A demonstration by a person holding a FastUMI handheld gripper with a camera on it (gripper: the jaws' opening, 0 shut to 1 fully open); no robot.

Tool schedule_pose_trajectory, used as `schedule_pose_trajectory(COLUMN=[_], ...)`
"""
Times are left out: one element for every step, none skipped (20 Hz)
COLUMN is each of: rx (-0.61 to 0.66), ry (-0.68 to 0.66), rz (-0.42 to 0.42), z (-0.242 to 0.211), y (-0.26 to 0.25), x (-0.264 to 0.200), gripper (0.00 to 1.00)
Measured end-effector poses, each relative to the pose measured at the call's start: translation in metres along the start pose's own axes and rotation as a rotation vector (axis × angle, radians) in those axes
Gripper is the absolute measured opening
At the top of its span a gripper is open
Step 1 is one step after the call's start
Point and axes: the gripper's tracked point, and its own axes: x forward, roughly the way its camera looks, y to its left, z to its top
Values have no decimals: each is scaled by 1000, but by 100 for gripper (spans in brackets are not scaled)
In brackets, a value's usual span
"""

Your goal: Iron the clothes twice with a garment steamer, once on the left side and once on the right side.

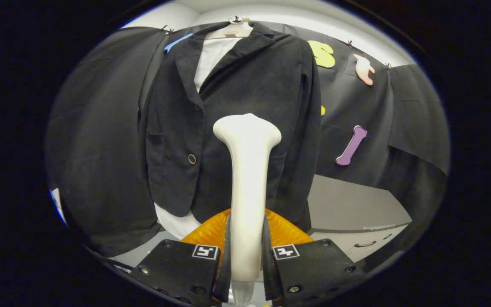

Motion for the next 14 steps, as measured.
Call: schedule_pose_trajectory(rx=[9, 15, 19, 20, 20, 22, 27, 28, 32, 32, 29, 26, 24, 20], ry=[7, 15, 23, 31, 41, 49, 56, 63, 66, 70, 77, 83, 89, 94], rz=[5, 8, 10, 12, 14, 17, 19, 22, 25, 27, 31, 36, 39, 41], z=[-6, -11, -16, -21, -27, -31, -35, -40, -43, -47, -50, -54, -58, -61], y=[1, 1, 1, 2, 3, 5, 5, 6, 7, 10, 12, 13, 14, 15], x=[0, 0, 2, 3, 4, 5, 7, 8, 8, 10, 12, 13, 13, 14], gripper=[33, 33, 34, 34, 34, 34, 33, 33, 33, 33, 34, 34, 34, 34])
